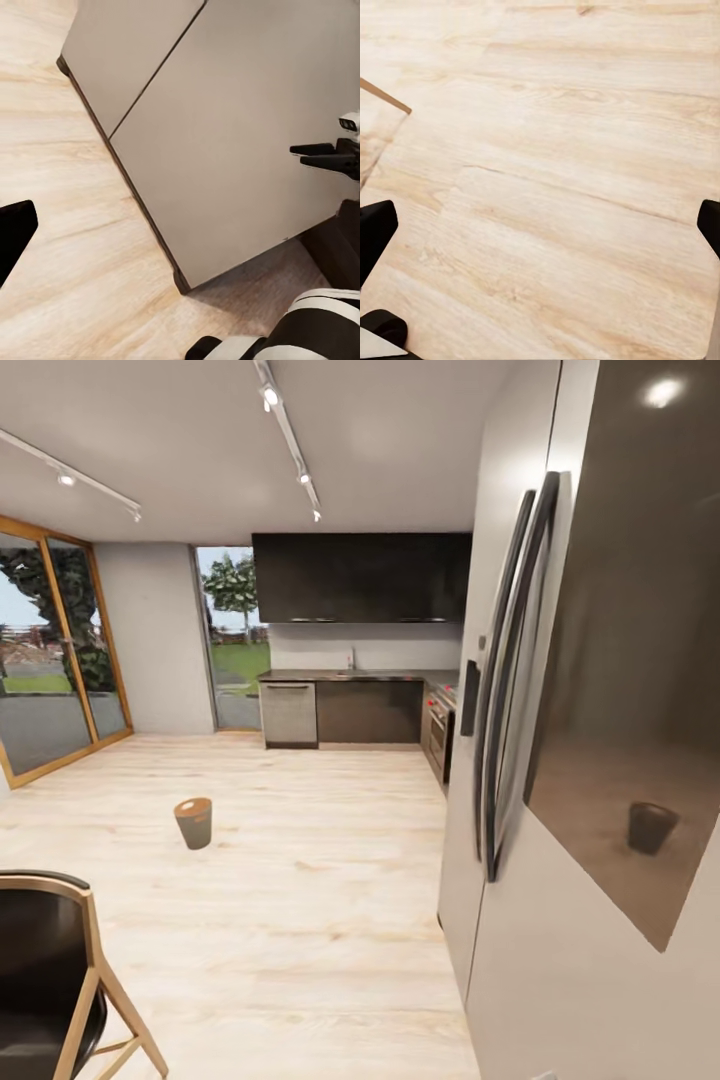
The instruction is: Put the three can of soda from the living room inside the tash can in the kitchen.
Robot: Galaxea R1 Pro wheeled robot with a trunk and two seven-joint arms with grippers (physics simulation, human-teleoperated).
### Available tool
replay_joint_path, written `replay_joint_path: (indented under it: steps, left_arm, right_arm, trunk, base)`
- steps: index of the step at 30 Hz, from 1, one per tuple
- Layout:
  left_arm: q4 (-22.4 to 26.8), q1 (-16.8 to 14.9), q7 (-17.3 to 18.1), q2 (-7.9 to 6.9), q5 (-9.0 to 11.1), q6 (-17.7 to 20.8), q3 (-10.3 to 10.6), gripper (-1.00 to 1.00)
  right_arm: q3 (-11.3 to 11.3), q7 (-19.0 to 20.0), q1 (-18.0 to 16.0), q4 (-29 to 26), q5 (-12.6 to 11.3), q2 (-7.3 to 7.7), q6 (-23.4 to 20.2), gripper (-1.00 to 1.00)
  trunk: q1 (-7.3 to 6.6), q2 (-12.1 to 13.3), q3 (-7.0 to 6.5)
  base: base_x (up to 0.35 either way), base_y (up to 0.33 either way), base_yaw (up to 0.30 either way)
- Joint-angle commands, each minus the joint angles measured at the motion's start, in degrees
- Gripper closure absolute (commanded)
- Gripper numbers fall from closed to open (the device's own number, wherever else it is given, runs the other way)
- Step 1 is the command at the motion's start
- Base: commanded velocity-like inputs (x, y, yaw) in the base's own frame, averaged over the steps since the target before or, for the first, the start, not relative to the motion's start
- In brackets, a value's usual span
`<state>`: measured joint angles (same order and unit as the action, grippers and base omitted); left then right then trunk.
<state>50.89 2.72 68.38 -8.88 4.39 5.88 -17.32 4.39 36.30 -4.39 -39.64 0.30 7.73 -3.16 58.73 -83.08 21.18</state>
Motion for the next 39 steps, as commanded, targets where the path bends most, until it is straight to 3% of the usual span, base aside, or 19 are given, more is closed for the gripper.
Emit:
replay_joint_path:
  steps: [1,39]
  left_arm:
    - [0.00,0.00,0.00,0.00,0.00,0.00,0.00,-1.00]
    - [0.00,0.00,0.00,0.00,0.00,0.00,-0.02,-1.00]
  right_arm:
    - [0.00,0.00,0.00,0.00,0.00,0.00,0.00,-1.00]
    - [0.00,0.00,0.00,0.00,-0.03,0.00,0.00,-1.00]
  trunk:
    - [0.00,0.00,0.00]
    - [0.00,0.00,0.00]
  base:
    - [0.319,0.098,-0.001]
    - [0.332,0.007,0.000]
